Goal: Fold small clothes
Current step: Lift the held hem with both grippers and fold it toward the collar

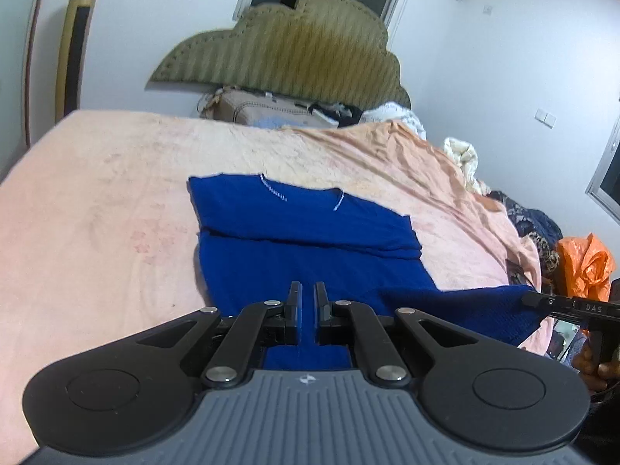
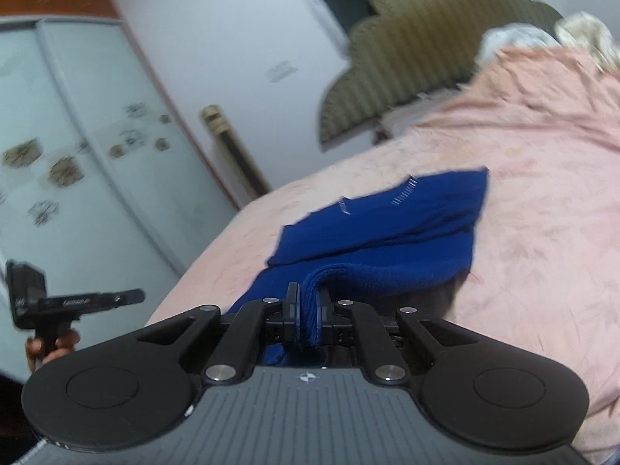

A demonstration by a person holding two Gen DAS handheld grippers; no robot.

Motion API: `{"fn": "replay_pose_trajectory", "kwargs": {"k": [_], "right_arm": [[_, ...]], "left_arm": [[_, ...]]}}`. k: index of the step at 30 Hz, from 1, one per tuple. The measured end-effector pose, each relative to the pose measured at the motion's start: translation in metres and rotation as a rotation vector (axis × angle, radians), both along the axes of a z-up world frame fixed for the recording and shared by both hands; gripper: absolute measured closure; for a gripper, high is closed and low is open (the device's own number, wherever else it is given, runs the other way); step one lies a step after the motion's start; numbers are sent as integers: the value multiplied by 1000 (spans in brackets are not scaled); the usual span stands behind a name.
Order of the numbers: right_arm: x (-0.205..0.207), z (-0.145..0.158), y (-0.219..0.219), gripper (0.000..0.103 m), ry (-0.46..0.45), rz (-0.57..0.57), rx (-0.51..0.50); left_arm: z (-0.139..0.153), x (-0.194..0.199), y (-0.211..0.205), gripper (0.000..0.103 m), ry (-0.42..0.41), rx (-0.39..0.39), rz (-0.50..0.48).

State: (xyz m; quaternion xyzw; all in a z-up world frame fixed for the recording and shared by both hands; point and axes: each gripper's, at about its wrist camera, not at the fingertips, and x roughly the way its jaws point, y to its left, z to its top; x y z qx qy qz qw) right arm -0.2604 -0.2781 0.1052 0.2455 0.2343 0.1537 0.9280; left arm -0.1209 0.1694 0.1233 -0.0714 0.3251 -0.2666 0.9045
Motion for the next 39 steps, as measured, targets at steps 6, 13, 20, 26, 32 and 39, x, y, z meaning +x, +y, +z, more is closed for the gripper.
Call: {"fn": "replay_pose_trajectory", "kwargs": {"k": [6,13,20,26,32,39], "right_arm": [[15,-15,2,92,46,8,7],[15,-35,4,92,87,4,15],[10,-44,-1,92,91,5,43],[10,-45,-3,92,79,4,57],[5,-30,-8,92,36,31,69],[8,-15,-20,92,27,96,105]], "left_arm": [[-54,28,11,91,256,-27,16],[-102,15,-6,36,392,-5,17],[-115,-5,-52,35,358,143,-133],[-103,-2,-40,93,397,131,-126],[-42,-17,-2,93,244,20,-109],[-8,10,14,93,168,-24,-87]]}}
